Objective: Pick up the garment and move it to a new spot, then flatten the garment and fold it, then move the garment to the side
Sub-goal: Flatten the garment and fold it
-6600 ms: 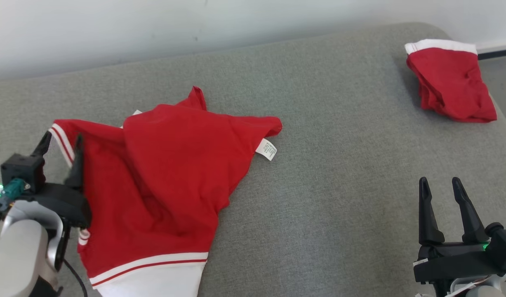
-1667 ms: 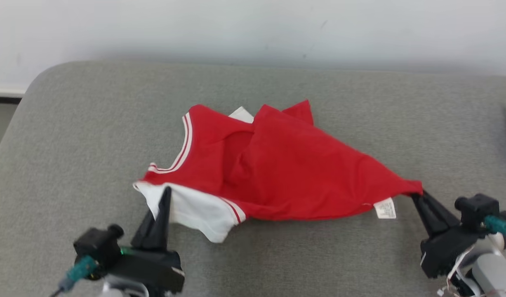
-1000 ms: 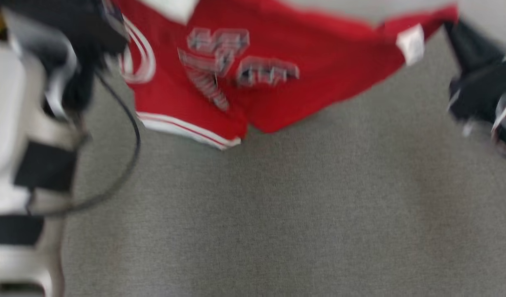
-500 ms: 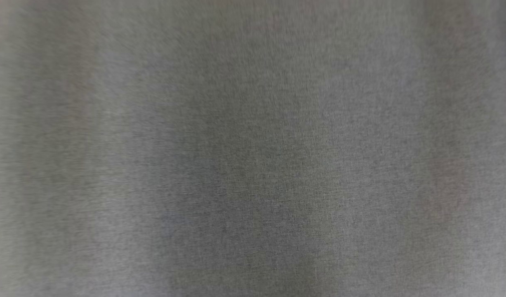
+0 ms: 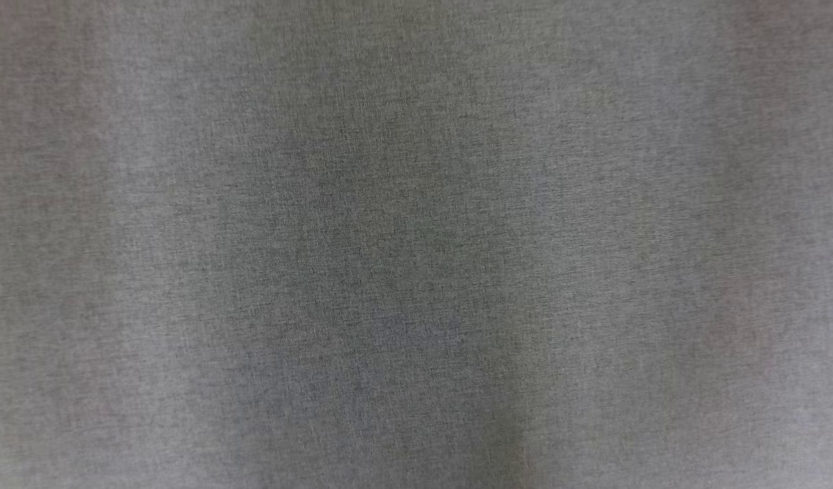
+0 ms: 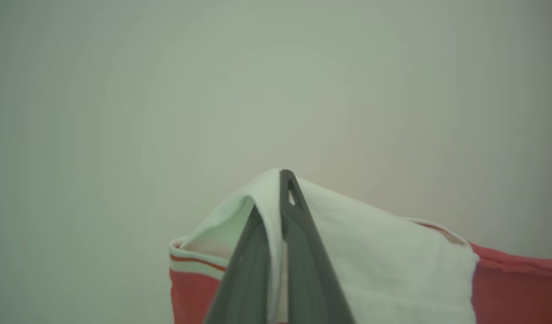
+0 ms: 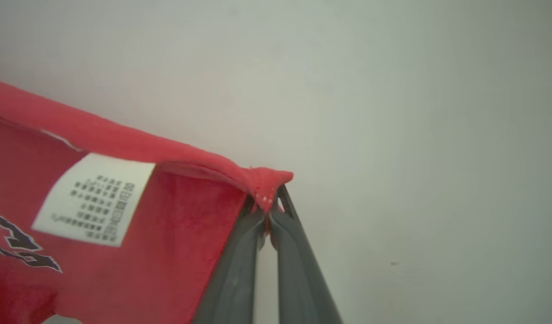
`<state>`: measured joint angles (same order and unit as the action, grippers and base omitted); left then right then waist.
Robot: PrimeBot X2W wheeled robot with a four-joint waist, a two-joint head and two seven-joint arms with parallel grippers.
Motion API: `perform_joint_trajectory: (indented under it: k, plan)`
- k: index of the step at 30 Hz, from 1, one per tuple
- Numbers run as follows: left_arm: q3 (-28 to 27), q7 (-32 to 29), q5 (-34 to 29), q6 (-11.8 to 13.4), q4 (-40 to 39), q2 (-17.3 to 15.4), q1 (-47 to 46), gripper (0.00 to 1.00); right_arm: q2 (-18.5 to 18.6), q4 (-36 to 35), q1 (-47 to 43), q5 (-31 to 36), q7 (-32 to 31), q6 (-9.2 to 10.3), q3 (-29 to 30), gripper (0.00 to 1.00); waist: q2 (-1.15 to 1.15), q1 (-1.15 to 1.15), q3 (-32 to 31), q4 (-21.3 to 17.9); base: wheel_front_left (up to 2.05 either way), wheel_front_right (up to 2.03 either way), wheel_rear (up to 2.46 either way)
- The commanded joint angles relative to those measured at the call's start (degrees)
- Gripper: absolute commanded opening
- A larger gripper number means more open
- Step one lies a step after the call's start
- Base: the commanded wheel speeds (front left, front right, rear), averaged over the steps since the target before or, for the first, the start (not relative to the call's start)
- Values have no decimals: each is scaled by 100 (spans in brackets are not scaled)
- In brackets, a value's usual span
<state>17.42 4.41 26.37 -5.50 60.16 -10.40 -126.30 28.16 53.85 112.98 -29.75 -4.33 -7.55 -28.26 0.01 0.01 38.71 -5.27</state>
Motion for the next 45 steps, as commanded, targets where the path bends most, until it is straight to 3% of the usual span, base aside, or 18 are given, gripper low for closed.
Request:
perform_joint_trajectory:
  k: [1, 18, 26, 35, 40, 45]
  plan:
    - [26, 77, -30, -19, 167, 22, -112, 0, -53, 111, 99, 28, 67, 16, -74, 0, -1, -1, 94, -3, 0, 0, 0]
    - [105, 638, 100, -117, 903, 29, -260, 0, -156, 639, 352, -49, 525, 16, -653, 0, -1, -1, 335, 79, 0, 0, 0]
    - [9, 949, 486, -206, 854, 52, 532, 0, 72, 166, -360, -672, 988, 16, -1056, 0, -1, -1, 119, 218, 0, 0, 0]
    - [109, 1072, 1281, -192, -337, 63, 2705, 0, 266, -526, -1992, -1289, 1456, 16, -1412, 0, -1, -1, -558, 248, 0, 0, 0]
    - [11, 1080, 1521, -193, -1281, -116, 4365, 0, 262, -845, -3121, -1460, 1614, 16, -1492, 0, -1, -1, -996, 190, 0, 0, 0]
    - [-176, 1077, 1578, -15, -2451, -160, 6168, 0, 417, -1259, -4292, -1542, 1756, 16, -1332, 0, -1, -1, -1414, 220, 0, 0, 0]
